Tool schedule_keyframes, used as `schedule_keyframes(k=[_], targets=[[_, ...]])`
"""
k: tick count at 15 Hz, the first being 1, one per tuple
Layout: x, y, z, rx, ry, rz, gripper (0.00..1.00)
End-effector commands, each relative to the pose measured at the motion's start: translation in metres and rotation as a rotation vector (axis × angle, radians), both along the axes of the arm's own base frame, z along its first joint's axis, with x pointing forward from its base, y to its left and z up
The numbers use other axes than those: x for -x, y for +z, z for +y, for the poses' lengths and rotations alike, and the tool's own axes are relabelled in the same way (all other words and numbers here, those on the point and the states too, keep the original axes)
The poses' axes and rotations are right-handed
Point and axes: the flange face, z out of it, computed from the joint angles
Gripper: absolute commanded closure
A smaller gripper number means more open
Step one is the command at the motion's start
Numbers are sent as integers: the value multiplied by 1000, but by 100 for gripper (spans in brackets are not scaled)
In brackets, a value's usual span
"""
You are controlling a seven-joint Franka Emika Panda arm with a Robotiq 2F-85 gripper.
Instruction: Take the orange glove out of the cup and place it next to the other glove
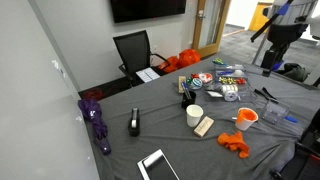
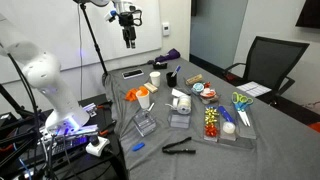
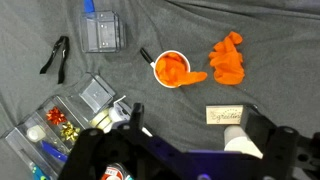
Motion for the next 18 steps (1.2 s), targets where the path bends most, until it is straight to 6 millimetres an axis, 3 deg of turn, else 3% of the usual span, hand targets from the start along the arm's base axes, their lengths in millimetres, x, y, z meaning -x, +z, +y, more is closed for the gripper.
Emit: schedule_keyframes(k=[1, 14, 18], targets=[[0, 0, 0, 0, 0, 1, 0], [0, 0, 0, 0, 0, 1, 0], [-4, -22, -28, -73, -28, -39, 0]])
